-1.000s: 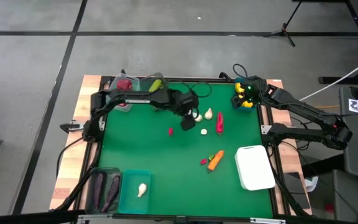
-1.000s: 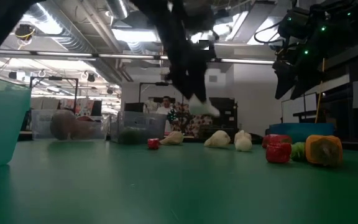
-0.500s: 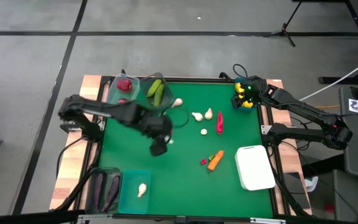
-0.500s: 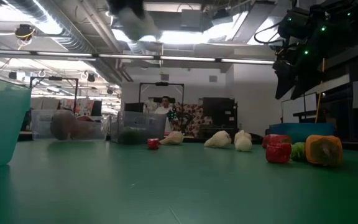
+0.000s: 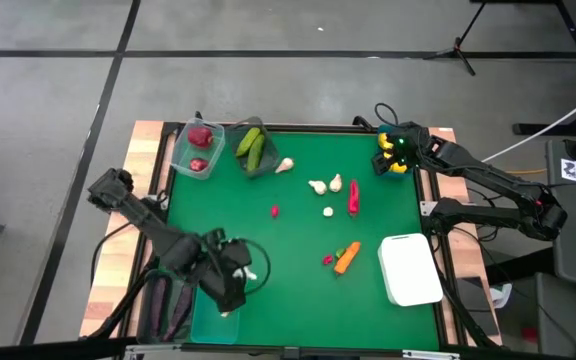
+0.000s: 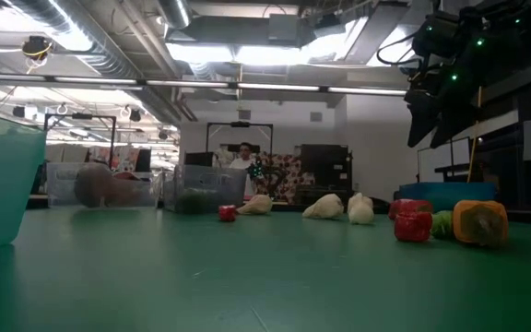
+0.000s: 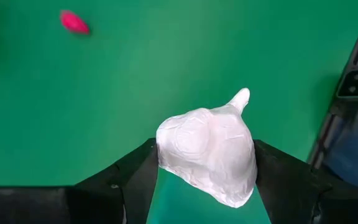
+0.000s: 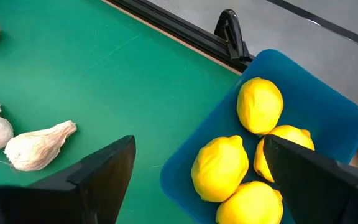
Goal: Sort produce into baskets
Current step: Put the garlic into the green bin
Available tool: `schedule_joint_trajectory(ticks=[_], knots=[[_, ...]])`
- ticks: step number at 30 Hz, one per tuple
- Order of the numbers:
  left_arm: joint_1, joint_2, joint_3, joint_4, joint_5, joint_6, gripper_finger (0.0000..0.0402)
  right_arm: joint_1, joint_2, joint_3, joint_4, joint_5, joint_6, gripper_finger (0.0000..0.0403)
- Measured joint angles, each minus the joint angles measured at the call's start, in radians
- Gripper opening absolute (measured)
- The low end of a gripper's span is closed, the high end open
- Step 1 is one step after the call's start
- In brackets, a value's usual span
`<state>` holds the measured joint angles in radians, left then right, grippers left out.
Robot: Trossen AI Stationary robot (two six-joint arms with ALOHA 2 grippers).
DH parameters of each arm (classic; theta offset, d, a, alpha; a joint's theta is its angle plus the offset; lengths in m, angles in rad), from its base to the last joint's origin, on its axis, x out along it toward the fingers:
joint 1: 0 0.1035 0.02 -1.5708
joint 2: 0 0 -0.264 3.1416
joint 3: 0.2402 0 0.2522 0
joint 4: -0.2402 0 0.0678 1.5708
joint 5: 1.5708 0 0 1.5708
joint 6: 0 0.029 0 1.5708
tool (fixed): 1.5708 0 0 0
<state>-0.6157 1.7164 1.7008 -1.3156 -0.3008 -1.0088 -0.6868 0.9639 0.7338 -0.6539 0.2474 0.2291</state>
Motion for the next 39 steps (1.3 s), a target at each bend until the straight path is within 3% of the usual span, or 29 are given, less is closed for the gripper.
schedule_joint_trajectory(ticks=[10,19,27,39], knots=[[-0.087,0.094,0.0,-0.052,0.08,-0.212,0.0235,0.0,0.0,0.0,0.0,0.002,0.0,0.0351],[-0.133,0.118,-0.017,-0.089,0.224,-0.426,0.0235,-0.001,0.0,0.0,0.001,0.002,-0.008,0.0351],[-0.186,0.118,-0.086,-0.093,0.246,-0.507,0.0236,-0.001,0.0,0.0,0.002,0.002,-0.029,0.0351],[-0.157,0.118,-0.14,-0.083,0.274,-0.495,0.0317,-0.001,0.0,0.0,0.001,0.001,-0.045,0.0351]])
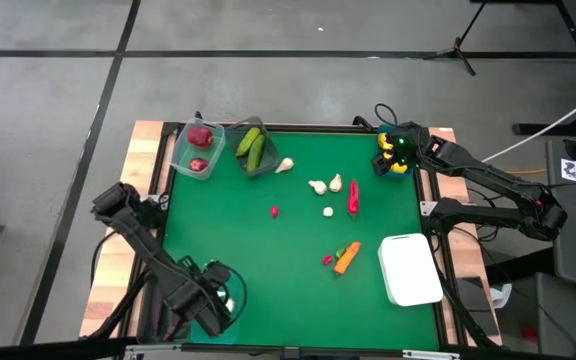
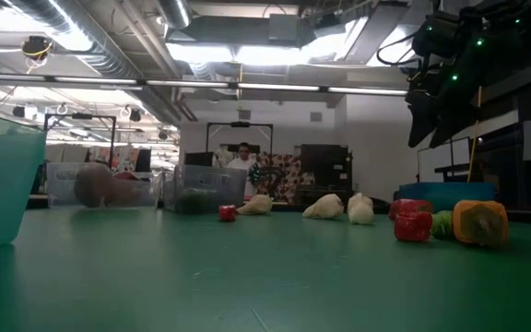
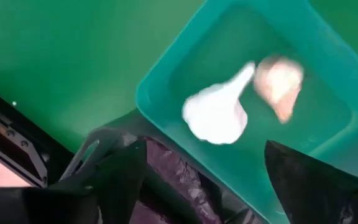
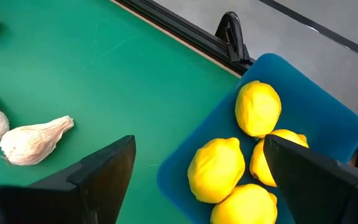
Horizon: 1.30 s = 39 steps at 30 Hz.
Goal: Sort produce into baskets
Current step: Put the garlic into the green bin
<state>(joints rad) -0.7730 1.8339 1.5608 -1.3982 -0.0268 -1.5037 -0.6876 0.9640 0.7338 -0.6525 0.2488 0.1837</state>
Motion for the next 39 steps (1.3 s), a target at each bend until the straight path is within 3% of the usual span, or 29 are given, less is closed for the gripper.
schedule_joint_trajectory(ticks=[5,14,21,28,32,39], knots=[[0.033,0.0,0.0,0.0,-0.027,0.053,0.0321,0.0,0.0,0.0,0.0,-0.019,0.002,0.0351],[0.178,0.0,0.0,-0.012,-0.232,0.353,0.0321,0.0,0.0,0.0,-0.001,-0.025,0.002,0.0351],[0.256,0.0,0.0,-0.036,-0.258,0.38,0.0321,0.0,0.0,0.0,-0.001,-0.025,-0.005,0.0351],[0.28,0.0,0.0,0.022,-0.395,0.405,0.0321,0.0,0.0,0.0,-0.001,-0.025,-0.005,0.0351],[0.305,0.0,0.0,0.12,-0.536,0.393,0.0322,0.0,0.0,0.0,-0.001,-0.025,-0.008,0.0351],[0.404,0.0,0.0,0.156,-0.675,0.614,0.0322,0.0,0.0,0.0,-0.001,-0.026,-0.009,0.0351]])
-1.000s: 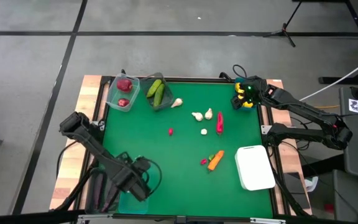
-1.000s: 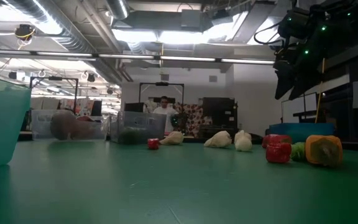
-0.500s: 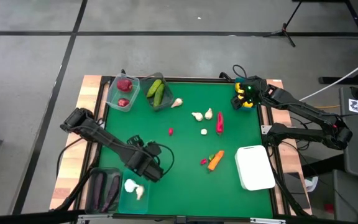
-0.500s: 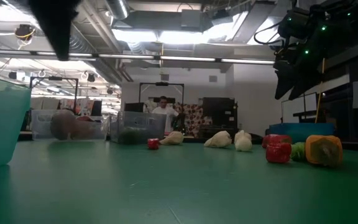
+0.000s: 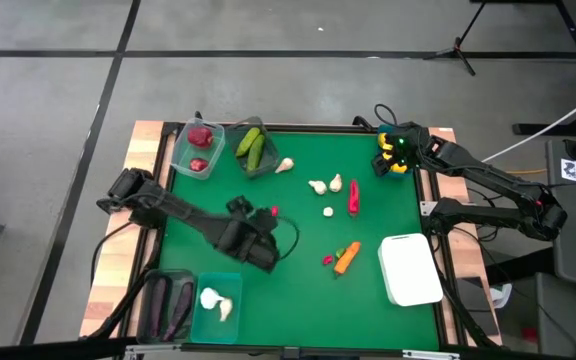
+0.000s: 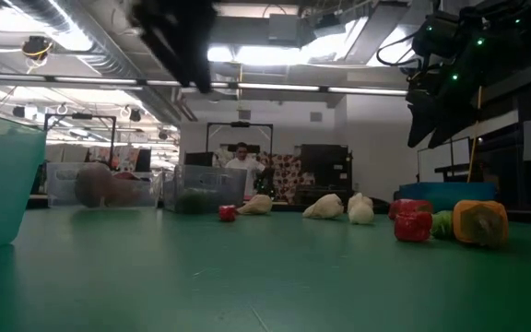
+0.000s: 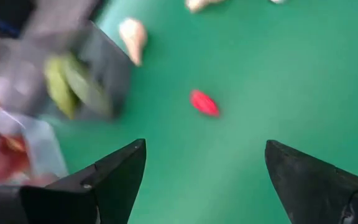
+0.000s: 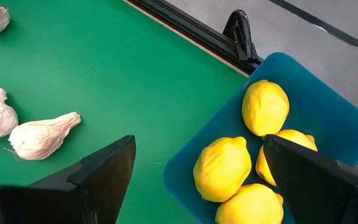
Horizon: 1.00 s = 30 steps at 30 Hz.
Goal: Sort produce into baskets
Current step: Put the garlic into the green bin
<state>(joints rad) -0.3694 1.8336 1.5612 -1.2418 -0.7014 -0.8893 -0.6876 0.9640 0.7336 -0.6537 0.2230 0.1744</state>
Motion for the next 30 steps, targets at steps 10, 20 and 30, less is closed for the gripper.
schedule_joint_trajectory(ticks=[10,20,30], knots=[[0.307,0.0,0.0,0.397,0.123,0.592,0.0322,0.0,0.0,0.0,-0.002,-0.007,0.0,0.0351],[0.594,0.0,-0.073,0.718,0.496,0.886,0.0322,0.0,0.0,0.0,-0.01,-0.007,-0.008,0.0351],[0.689,0.003,-0.262,1.128,0.783,1.059,0.0322,0.0,0.0,0.0,-0.01,-0.008,-0.044,0.0351]])
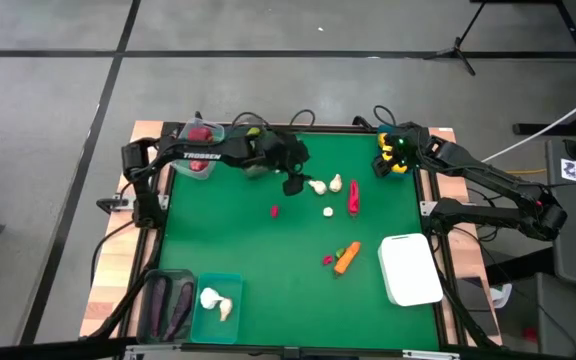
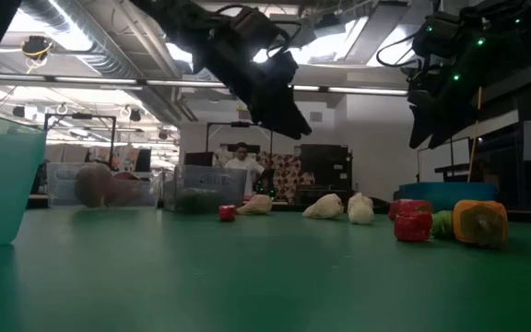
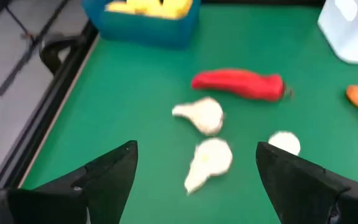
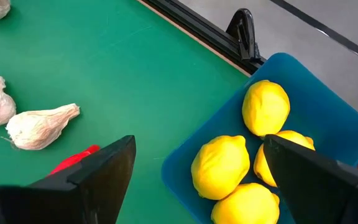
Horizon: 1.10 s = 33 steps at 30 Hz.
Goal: Sort produce into baskets
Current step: Put the garlic into the green bin
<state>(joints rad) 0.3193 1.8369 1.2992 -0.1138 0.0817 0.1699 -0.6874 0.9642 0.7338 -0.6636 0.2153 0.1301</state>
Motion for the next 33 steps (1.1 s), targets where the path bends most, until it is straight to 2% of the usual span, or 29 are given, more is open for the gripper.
schedule_joint_trajectory(ticks=[5,8,12,18,21,24,29,33], knots=[[-0.012,0.072,0.007,0.21,0.007,-0.085,0.0322,0.001,0.0,0.0,0.008,-0.001,-0.005,0.0351],[-0.012,0.134,0.074,0.237,-0.006,-0.194,0.0322,0.0,0.0,0.0,0.011,-0.002,-0.008,0.0351],[-0.011,0.188,0.222,0.11,-0.012,-0.253,0.0322,0.0,0.0,0.0,0.011,-0.005,-0.031,0.0351],[-0.015,0.21,0.446,-0.128,-0.014,-0.215,0.0321,0.0,0.0,0.0,0.011,-0.006,-0.033,0.0351],[-0.015,0.209,0.523,-0.276,-0.039,-0.135,0.0321,0.0,0.0,0.0,0.011,-0.018,-0.033,0.0351],[-0.004,0.209,0.545,-0.382,-0.064,-0.078,0.0321,0.0,0.0,0.0,0.011,-0.021,-0.033,0.0351],[0.009,0.225,0.536,-0.437,-0.067,0.033,0.0321,0.0,0.0,0.0,0.013,-0.025,-0.034,0.0351],[0.017,0.272,0.536,-0.45,-0.016,0.084,0.0321,0.0,0.0,0.0,0.018,-0.025,-0.034,0.0351]])
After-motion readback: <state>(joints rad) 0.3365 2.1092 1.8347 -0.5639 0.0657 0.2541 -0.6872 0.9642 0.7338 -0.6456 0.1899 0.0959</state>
